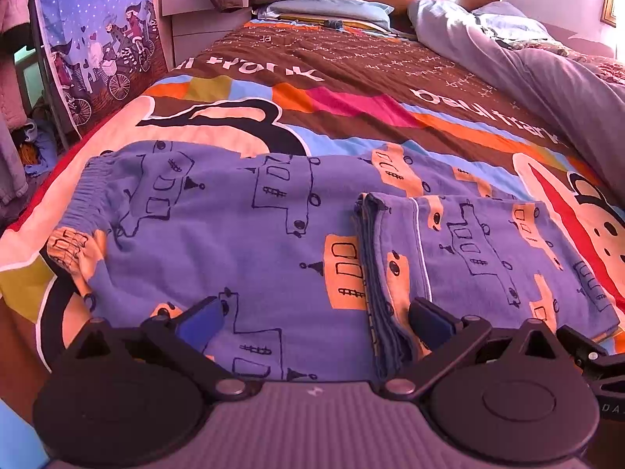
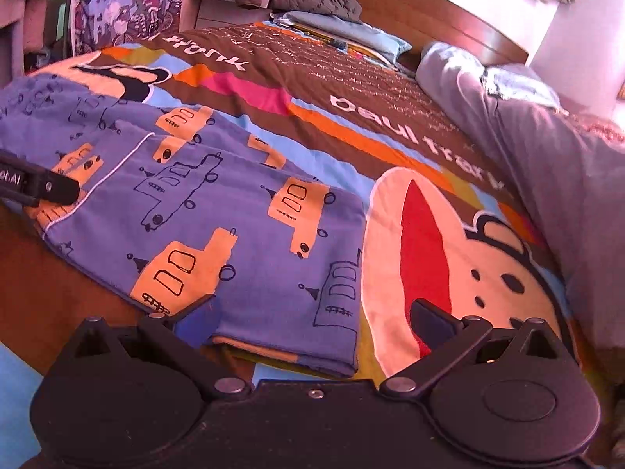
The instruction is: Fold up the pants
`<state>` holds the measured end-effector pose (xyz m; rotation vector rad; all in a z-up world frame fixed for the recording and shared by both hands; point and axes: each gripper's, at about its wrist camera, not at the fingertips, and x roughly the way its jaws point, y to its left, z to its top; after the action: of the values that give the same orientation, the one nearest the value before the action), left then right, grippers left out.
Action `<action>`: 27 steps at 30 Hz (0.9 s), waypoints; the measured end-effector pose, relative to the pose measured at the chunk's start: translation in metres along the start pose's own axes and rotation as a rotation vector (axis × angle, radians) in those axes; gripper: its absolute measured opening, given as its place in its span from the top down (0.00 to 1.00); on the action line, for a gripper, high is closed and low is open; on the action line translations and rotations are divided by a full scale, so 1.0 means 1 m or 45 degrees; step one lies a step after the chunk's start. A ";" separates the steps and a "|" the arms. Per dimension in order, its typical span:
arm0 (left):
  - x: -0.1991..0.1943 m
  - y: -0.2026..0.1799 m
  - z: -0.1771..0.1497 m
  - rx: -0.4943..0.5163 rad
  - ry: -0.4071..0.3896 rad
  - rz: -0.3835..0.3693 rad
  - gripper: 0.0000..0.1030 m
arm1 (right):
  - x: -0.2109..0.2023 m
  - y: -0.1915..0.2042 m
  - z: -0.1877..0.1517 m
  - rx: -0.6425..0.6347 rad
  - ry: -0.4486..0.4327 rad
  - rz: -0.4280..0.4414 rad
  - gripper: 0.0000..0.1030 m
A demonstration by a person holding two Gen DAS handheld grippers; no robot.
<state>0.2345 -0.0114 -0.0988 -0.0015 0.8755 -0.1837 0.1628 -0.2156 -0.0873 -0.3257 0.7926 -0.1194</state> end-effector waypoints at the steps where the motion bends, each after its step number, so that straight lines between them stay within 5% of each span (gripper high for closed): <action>1: 0.000 0.000 0.000 -0.001 0.000 -0.001 0.00 | 0.000 0.001 0.000 -0.010 -0.004 -0.007 0.01; 10: -0.006 0.001 -0.001 -0.024 -0.026 -0.021 0.00 | -0.001 0.004 0.000 -0.036 -0.018 -0.032 0.01; 13: -0.029 0.011 -0.005 -0.019 -0.054 -0.217 0.01 | 0.000 0.003 0.000 -0.024 -0.010 -0.029 0.01; 16: -0.070 0.032 -0.022 -0.043 -0.198 -0.359 0.00 | 0.000 0.004 0.001 -0.021 -0.005 -0.027 0.01; 19: -0.083 0.059 -0.039 -0.033 -0.294 -0.293 0.00 | 0.001 -0.001 0.003 0.008 0.007 0.000 0.01; 20: -0.080 0.071 -0.041 -0.088 -0.292 -0.273 0.00 | 0.000 -0.005 0.005 0.034 0.002 0.013 0.01; 24: -0.058 0.133 -0.038 -0.592 -0.207 -0.444 0.06 | -0.018 -0.009 0.019 0.212 -0.102 0.019 0.01; 27: -0.055 0.153 -0.038 -0.672 -0.217 -0.411 0.10 | -0.029 0.006 0.036 0.318 -0.125 0.181 0.01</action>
<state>0.1959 0.1512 -0.0928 -0.6447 0.7286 -0.2451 0.1680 -0.1950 -0.0457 -0.0384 0.6924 -0.0676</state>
